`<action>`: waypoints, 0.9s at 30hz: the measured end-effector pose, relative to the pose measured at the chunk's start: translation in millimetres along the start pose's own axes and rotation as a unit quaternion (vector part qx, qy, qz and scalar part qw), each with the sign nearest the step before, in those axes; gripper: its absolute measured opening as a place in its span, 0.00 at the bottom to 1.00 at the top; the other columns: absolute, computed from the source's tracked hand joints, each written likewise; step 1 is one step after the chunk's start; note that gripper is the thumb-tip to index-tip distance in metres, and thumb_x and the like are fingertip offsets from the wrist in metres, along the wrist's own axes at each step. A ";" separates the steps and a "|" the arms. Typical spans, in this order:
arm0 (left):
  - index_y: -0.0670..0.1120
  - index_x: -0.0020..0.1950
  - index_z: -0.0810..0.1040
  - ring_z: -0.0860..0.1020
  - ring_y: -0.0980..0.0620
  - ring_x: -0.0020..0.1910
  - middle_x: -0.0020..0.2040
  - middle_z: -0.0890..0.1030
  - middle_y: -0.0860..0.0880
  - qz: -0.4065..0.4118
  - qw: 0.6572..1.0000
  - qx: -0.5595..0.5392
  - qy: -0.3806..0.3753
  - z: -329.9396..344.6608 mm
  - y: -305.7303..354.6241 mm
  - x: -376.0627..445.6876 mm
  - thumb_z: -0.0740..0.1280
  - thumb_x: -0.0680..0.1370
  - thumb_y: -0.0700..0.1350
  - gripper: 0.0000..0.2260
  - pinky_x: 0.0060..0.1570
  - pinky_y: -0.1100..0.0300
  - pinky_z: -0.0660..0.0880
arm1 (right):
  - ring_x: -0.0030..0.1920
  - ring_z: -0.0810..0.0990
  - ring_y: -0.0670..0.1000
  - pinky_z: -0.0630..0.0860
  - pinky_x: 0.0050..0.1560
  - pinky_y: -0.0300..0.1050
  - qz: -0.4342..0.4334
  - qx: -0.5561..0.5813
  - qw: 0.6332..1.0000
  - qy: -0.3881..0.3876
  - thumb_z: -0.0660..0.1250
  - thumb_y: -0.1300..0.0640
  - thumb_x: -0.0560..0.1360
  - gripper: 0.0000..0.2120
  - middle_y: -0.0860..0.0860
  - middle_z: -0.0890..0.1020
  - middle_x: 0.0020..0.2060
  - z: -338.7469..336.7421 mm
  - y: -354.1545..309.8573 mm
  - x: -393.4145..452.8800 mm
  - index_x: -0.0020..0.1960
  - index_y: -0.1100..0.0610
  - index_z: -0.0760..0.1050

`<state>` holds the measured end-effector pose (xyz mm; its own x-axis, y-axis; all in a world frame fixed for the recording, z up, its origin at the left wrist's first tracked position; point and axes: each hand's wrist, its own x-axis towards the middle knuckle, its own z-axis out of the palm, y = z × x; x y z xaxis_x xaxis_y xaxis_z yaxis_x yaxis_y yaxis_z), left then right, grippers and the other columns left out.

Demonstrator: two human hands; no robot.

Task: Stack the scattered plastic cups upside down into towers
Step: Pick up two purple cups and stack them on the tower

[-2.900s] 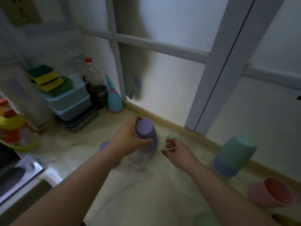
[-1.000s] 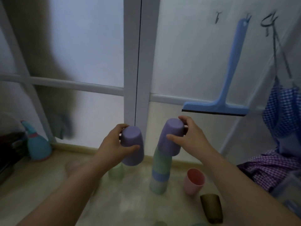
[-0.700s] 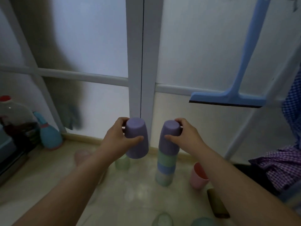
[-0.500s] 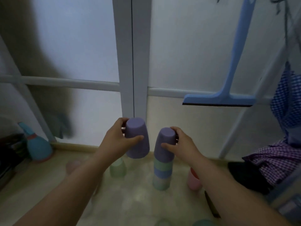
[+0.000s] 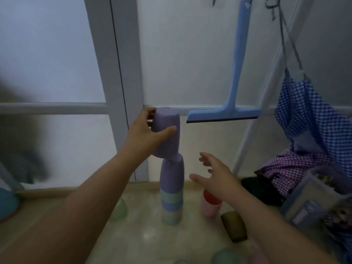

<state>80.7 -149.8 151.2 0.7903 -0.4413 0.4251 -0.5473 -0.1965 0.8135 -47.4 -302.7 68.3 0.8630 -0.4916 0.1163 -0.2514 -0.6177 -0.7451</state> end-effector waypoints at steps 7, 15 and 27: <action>0.47 0.59 0.68 0.74 0.49 0.51 0.55 0.76 0.48 -0.037 0.995 0.070 -0.058 39.2 -32.6 -15.2 0.75 0.66 0.49 0.26 0.48 0.57 0.72 | 0.60 0.71 0.43 0.70 0.64 0.42 0.041 0.026 0.999 0.013 0.72 0.50 0.68 0.34 0.44 0.72 0.64 -11.2 9.3 -16.7 0.71 0.48 0.61; 0.44 0.64 0.66 0.73 0.45 0.59 0.62 0.74 0.44 -0.020 0.993 0.107 -0.042 46.1 -47.5 -30.7 0.73 0.68 0.47 0.28 0.54 0.56 0.71 | 0.62 0.72 0.46 0.72 0.64 0.47 0.068 0.040 0.997 0.012 0.71 0.52 0.70 0.31 0.45 0.73 0.61 -18.0 24.0 -30.8 0.69 0.48 0.63; 0.47 0.60 0.70 0.74 0.55 0.52 0.58 0.75 0.49 0.140 0.973 0.121 -0.137 96.6 -8.7 -78.0 0.68 0.72 0.46 0.18 0.48 0.62 0.70 | 0.60 0.73 0.48 0.70 0.63 0.45 0.124 0.026 0.991 0.038 0.71 0.52 0.70 0.29 0.48 0.76 0.59 -38.9 71.0 -62.6 0.69 0.52 0.65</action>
<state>-2.8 -198.2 72.6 0.5154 -0.7183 0.4674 -0.8061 -0.2212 0.5489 -136.3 -339.7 33.7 0.7417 -0.6701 -0.0280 -0.4272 -0.4399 -0.7900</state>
